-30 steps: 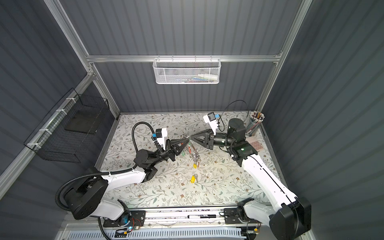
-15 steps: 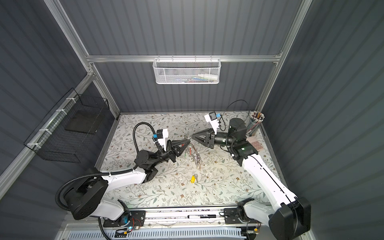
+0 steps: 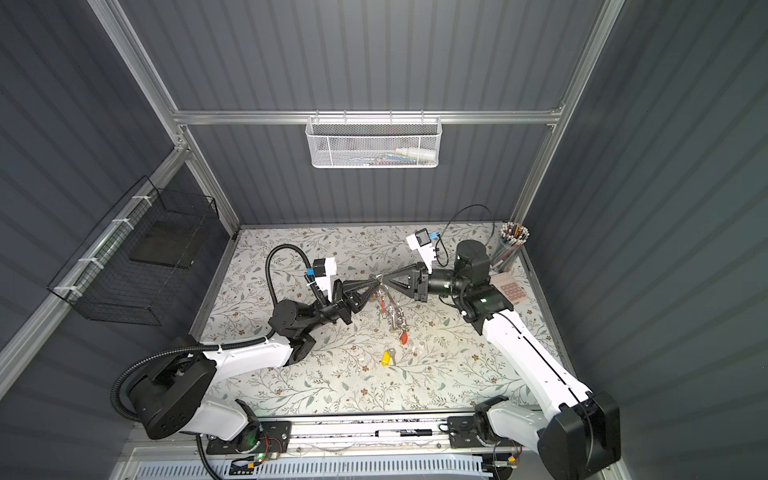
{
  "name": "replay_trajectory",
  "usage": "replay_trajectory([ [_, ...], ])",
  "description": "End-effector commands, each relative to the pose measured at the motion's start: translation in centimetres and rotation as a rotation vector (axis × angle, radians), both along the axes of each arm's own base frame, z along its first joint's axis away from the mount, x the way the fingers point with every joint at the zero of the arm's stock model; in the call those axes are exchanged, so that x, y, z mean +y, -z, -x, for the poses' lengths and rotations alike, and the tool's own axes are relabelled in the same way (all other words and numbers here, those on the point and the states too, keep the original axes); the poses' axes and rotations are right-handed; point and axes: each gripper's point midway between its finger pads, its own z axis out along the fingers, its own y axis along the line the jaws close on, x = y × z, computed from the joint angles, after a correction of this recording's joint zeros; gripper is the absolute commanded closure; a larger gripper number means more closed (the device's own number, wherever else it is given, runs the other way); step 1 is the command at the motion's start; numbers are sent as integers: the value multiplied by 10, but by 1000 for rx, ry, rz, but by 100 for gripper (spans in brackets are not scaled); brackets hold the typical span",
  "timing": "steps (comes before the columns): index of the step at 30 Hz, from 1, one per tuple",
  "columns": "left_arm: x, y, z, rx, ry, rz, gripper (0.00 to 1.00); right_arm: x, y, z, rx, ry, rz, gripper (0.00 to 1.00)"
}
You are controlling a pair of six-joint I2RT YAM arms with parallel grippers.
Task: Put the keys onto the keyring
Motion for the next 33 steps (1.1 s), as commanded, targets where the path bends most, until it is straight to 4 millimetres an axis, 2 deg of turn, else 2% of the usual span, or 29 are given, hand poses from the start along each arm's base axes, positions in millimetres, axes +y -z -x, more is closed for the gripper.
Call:
replay_trajectory([
  [1,6,-25,8,-80,3,74,100,1,-6,6,-24,-26,-19,86],
  [17,2,-16,4,-63,1,57,100,4,-5,10,-13,-58,-39,100],
  [28,6,-3,-4,-23,-32,23,100,1,-8,10,-53,-37,-36,100],
  [30,8,0,-9,-1,-42,5,97,1,-7,8,-60,-28,-24,100],
  [33,18,4,-16,16,-78,-12,86,0,-7,6,-87,-14,-6,100],
])
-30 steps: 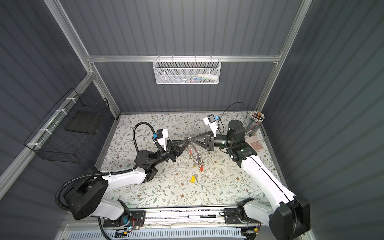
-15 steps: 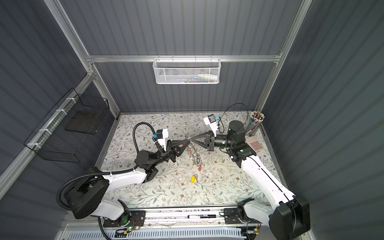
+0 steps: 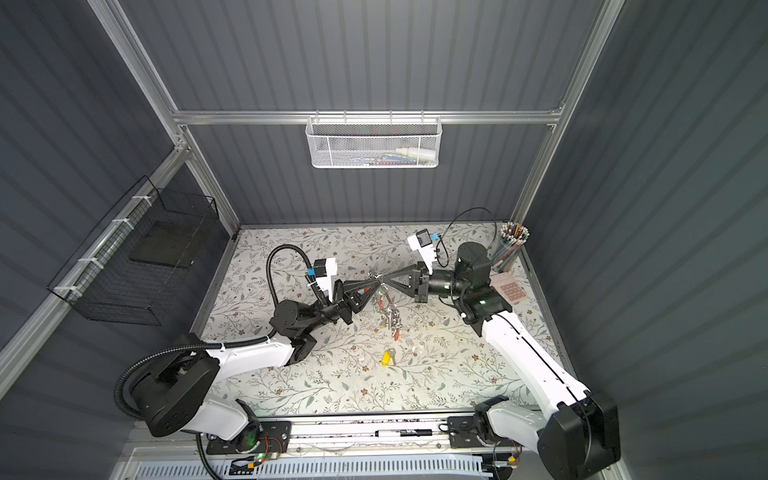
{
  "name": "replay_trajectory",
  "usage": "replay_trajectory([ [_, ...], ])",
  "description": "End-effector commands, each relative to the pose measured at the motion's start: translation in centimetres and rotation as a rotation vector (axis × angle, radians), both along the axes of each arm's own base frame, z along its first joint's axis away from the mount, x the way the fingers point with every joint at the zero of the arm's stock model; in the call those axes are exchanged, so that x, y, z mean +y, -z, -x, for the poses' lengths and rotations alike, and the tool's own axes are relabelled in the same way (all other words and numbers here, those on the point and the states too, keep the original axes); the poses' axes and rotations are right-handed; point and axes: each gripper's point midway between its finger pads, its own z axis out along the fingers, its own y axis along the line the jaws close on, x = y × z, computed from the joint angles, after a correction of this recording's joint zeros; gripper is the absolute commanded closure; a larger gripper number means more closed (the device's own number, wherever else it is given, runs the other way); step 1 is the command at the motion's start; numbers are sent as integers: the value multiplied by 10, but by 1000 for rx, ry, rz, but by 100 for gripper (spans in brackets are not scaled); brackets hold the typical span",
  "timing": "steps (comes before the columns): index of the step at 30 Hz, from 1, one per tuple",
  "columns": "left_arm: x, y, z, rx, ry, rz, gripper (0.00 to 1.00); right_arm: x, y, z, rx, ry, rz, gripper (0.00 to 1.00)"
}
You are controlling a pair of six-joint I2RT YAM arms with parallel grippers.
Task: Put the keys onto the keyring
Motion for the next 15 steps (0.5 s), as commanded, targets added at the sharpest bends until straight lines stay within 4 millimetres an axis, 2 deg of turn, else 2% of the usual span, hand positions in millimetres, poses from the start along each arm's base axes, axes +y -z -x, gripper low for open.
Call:
replay_trajectory([
  [1,18,-1,-10,5,-67,-11,84,0,-10,5,-69,-7,12,100],
  [5,28,4,-14,10,-85,-86,74,-1,-10,2,-98,0,37,100],
  [7,32,9,-14,4,-91,-153,62,-2,-9,2,-120,9,51,100],
  [10,31,21,-6,-50,-84,-320,51,-2,-6,2,-152,10,78,100],
  [13,27,34,9,-125,-8,-512,51,-3,-4,5,-189,6,124,100],
  [15,23,33,18,-190,64,-592,50,-4,-2,5,-202,2,149,100],
])
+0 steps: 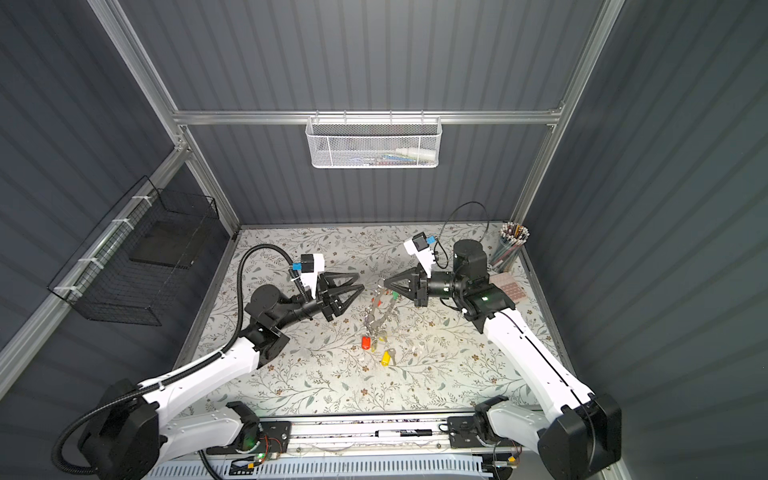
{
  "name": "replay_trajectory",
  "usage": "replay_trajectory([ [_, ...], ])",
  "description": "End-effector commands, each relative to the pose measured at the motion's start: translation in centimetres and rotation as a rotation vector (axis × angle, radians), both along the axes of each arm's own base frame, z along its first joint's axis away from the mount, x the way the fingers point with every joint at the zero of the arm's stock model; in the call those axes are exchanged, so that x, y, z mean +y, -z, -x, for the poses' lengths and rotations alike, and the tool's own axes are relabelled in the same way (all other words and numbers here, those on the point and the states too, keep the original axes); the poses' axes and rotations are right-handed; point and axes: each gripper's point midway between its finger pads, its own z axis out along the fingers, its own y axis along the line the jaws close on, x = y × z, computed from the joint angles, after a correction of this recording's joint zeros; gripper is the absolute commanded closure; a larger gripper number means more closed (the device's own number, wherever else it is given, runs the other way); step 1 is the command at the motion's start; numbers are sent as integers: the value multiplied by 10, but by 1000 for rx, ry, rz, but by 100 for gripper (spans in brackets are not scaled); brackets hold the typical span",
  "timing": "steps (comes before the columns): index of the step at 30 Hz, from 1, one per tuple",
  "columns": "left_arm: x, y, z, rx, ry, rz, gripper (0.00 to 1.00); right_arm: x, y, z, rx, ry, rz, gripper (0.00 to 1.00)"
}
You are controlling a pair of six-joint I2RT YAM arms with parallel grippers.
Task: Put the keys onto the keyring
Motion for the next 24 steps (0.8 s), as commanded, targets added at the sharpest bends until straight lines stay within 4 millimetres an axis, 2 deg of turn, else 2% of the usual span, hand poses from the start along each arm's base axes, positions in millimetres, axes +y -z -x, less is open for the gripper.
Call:
replay_trajectory([
  [1,-7,29,20,-70,148,-272,49,-1,-12,6,-113,-23,39,100],
  [3,-9,29,19,-88,180,-319,49,-2,-13,8,-125,-31,47,100],
  [11,-15,11,3,-167,275,-395,47,-1,-17,16,-139,-61,44,100],
  [14,-19,5,-4,-160,316,-402,49,-2,-16,17,-144,-61,42,100],
  [20,-26,2,4,-131,443,-381,59,-1,-17,18,-144,-68,38,100],
  [22,-28,-9,6,-137,473,-360,61,-1,-18,18,-146,-68,37,100],
  [24,-28,-10,8,-131,495,-356,61,-1,-18,18,-144,-68,37,100],
])
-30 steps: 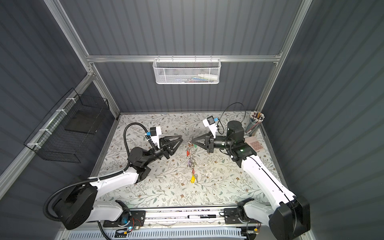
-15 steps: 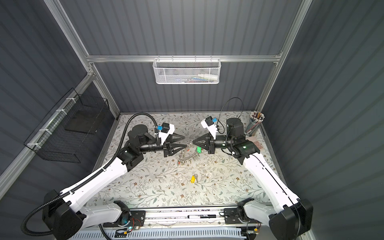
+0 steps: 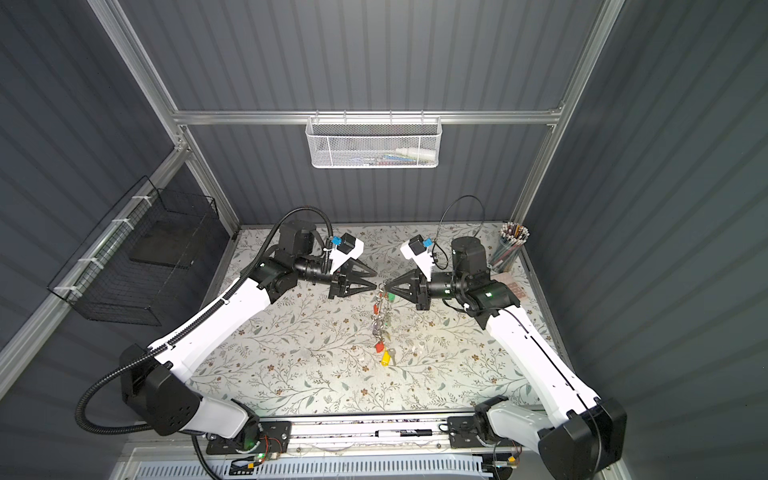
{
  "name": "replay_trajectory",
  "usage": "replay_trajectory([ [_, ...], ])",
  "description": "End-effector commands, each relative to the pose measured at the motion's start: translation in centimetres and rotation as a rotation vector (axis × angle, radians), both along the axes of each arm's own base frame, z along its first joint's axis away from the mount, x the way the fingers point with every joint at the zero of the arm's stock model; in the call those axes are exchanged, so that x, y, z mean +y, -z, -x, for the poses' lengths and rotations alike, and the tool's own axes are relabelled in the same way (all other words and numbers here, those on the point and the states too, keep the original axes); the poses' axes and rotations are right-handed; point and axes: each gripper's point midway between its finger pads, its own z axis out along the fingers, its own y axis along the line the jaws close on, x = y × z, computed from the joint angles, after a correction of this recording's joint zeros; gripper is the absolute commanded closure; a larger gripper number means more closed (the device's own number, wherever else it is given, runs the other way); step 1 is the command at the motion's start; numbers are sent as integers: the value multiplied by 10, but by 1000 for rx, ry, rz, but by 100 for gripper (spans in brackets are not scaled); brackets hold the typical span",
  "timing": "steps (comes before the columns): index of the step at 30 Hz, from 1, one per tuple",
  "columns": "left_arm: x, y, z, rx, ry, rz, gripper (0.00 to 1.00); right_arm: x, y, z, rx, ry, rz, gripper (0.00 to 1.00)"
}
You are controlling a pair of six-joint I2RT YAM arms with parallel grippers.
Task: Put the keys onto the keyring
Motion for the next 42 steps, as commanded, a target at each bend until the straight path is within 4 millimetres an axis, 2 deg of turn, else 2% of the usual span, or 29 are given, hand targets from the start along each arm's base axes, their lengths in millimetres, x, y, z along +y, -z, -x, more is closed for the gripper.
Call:
replay_trajectory([
  [1,2,-12,15,20,85,20,62,0,-19,9,-65,-37,-32,100],
  [8,1,-16,15,26,91,30,67,2,-18,8,-59,-37,-34,100],
  [23,-12,-9,13,50,97,15,70,2,-18,8,-55,-40,-40,100],
  [28,-13,-9,13,46,96,15,76,2,-18,8,-54,-41,-40,100],
  [31,-14,-9,12,50,93,13,86,2,-17,8,-51,-43,-41,100],
  [38,-14,-9,13,49,93,16,100,2,-17,8,-48,-44,-41,100],
  [42,-14,-12,14,56,79,33,100,2,-19,6,-46,-37,-41,100],
])
